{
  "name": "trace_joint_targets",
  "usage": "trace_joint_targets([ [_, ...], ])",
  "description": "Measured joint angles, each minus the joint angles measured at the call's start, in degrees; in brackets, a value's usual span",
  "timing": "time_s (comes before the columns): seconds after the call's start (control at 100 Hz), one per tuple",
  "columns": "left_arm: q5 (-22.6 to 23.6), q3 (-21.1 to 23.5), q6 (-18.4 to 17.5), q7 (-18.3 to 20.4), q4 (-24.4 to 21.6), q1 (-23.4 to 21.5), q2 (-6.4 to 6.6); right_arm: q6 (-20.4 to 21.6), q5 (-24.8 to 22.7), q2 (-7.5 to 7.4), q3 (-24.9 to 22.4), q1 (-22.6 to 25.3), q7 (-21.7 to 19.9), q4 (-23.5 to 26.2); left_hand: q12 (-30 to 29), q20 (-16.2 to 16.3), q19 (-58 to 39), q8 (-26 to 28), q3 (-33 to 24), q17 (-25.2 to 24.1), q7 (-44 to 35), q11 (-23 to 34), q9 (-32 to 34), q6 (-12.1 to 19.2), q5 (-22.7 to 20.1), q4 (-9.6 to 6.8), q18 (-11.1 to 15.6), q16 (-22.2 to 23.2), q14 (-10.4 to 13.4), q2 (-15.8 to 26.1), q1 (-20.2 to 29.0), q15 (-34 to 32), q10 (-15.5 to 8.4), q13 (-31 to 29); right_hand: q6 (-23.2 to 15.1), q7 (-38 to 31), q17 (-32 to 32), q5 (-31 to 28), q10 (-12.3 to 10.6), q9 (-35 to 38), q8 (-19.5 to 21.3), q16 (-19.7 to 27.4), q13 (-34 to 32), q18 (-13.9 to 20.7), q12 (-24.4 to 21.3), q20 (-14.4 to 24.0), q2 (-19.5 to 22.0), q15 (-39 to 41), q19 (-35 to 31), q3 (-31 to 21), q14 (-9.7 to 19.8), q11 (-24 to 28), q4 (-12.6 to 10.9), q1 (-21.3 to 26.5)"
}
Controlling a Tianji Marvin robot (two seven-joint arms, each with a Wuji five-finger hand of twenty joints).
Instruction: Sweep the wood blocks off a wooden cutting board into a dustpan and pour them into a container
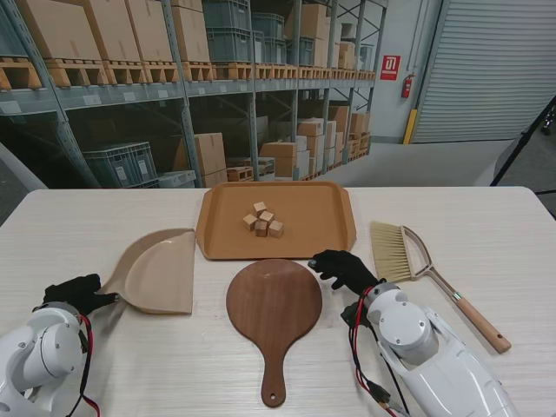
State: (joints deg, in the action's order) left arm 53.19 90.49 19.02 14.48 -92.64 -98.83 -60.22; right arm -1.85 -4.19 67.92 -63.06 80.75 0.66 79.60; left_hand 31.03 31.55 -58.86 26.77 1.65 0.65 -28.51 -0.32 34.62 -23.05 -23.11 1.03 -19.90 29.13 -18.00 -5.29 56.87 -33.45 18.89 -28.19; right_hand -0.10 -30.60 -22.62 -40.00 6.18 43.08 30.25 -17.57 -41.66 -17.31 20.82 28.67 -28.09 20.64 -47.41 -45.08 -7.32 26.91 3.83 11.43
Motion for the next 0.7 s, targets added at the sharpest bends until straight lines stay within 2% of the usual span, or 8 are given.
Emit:
trace_joint_targets([
  [0.06, -0.59, 0.6, -0.05, 1.12, -0.86, -0.42, 0.04, 0.0, 0.0, 0.0, 0.0, 0.0, 0.0, -0.01, -0.42, -0.71, 1.39, -0.34, 0.0, -1.01, 1.37, 0.86, -1.33, 0.01, 0.52, 0.0, 0.0, -0.45, 0.0, -0.01, -0.63, 1.67, 0.03, 2.73, 0.0, 0.11, 0.0, 0.0, 0.0, 0.0, 0.0, 0.0, 0.0, 0.0, 0.0, 0.0, 0.0, 0.0, 0.0, 0.0, 0.0, 0.0, 0.0, 0.0],
  [0.2, -1.85, 2.14, -0.51, 1.24, -3.21, -1.83, 0.04, 0.0, 0.0, 0.0, 0.0, -0.01, 0.03, -0.05, -1.04, -2.09, 3.71, -0.95, 0.0, -2.39, 4.22, 1.33, -2.8, 0.11, 0.52, 0.0, 0.0, -0.69, 0.0, -0.01, -0.63, 4.47, 0.03, 4.19, 0.0, 0.12, 0.0, 0.0, 0.0, 0.0, 0.0, 0.0, 0.0, 0.0, 0.0, 0.0, 0.0, 0.0, 0.0, 0.0, 0.0, 0.0, 0.0, 0.01],
  [0.41, -3.99, 4.37, -1.46, -1.59, -7.52, -4.28, -0.43, 0.1, -0.36, -0.01, -0.46, 0.0, 0.05, 0.03, -1.67, -4.18, 6.47, -1.43, 0.02, -3.96, 7.86, 0.77, -4.95, 0.11, 1.07, 0.0, 0.0, -1.32, 0.0, -0.03, -2.8, 7.58, 0.12, 7.05, 0.0, 0.13, 0.0, 0.0, 0.0, 0.0, 0.0, 0.0, 0.0, 0.0, 0.0, 0.0, 0.0, 0.01, 0.0, 0.0, -0.01, 0.0, 0.0, 0.01],
  [0.49, -6.16, 4.94, -1.59, -2.3, -9.58, -5.06, -0.65, 0.19, -0.64, -0.07, -0.63, 0.01, 0.05, 0.24, -1.78, -4.19, 7.21, -1.65, -0.12, -4.48, 8.86, 1.96, -5.58, 0.12, 1.07, 0.0, 0.0, -1.34, 0.0, -0.04, -3.49, 8.44, 0.48, 7.11, 0.0, 0.13, 0.0, 0.0, 0.01, 0.0, 0.0, 0.0, 0.0, 0.0, 0.0, 0.0, 0.0, 0.01, 0.0, 0.0, -0.01, 0.0, 0.0, 0.01],
  [0.58, -9.52, 4.97, -2.17, -4.54, -11.34, -5.42, -0.99, 0.33, -0.95, -0.12, -0.7, -0.05, 0.25, 0.54, -1.82, -4.89, 7.83, -1.73, 0.05, -4.56, 10.69, 2.12, -6.44, 0.12, 1.07, -0.3, -0.03, -1.34, 0.0, -0.06, -4.77, 9.23, 0.55, 7.11, 0.0, 0.13, 0.01, 0.0, 0.01, 0.0, 0.0, 0.0, 0.0, 0.0, 0.0, 0.0, 0.0, 0.01, 0.0, 0.0, -0.01, 0.0, 0.0, 0.01],
  [0.7, -13.26, 3.76, -4.35, -10.1, -12.29, -5.05, -1.62, 0.58, -1.43, -0.12, -0.69, -0.36, 1.05, 0.94, -3.06, -5.03, 8.52, -1.76, 0.11, -4.92, 13.22, 1.68, -8.43, 0.12, 1.6, -0.32, -0.39, -1.4, 0.0, 1.13, -7.5, 10.87, 0.95, 9.19, 0.0, 0.15, 0.02, 0.0, 0.02, 0.0, 0.0, 0.0, 0.0, 0.0, 0.0, 0.0, 0.0, 0.0, 0.0, 0.0, -0.02, 0.0, 0.0, 0.01],
])
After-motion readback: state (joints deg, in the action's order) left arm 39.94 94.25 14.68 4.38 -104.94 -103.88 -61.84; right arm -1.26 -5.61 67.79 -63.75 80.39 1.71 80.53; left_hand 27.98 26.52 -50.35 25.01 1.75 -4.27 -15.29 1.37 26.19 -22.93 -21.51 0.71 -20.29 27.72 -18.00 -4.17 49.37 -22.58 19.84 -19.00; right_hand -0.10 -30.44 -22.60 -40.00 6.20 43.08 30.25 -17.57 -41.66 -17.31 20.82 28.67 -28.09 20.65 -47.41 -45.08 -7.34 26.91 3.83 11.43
